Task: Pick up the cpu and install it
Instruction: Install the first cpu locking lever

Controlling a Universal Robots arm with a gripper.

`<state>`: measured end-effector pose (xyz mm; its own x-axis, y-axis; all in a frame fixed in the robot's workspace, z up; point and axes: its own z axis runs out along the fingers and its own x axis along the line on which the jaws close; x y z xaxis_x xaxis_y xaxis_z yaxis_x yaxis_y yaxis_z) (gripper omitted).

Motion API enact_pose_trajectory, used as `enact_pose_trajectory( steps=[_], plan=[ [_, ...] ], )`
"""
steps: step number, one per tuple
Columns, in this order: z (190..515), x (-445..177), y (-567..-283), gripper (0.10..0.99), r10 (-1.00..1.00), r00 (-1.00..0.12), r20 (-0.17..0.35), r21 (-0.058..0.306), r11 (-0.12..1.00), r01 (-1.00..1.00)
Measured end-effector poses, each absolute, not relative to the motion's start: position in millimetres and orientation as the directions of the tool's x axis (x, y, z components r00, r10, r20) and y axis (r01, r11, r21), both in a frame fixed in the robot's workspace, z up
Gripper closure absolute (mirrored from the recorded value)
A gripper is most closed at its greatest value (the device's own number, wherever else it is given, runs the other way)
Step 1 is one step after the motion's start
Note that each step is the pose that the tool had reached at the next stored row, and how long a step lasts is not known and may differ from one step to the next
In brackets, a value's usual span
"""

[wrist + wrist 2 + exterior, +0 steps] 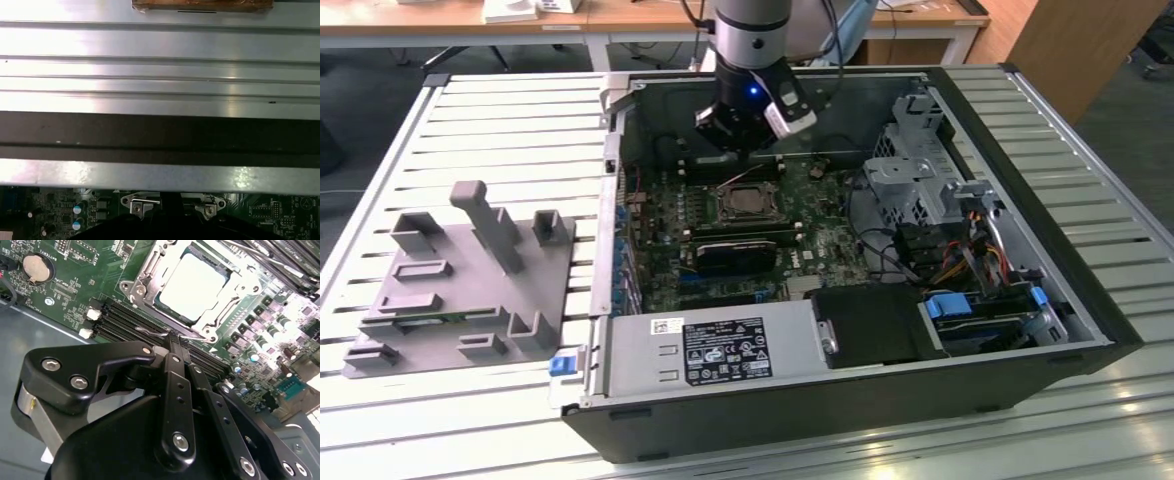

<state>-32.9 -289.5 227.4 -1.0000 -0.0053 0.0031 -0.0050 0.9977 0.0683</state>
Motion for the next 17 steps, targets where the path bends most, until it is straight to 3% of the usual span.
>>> enact_pose_trajectory(
  steps=[17],
  plan=[
    [211,-20,-287,0.980,-0.005,-1.000,0.003,0.068,0.998,-0.005]
  ],
)
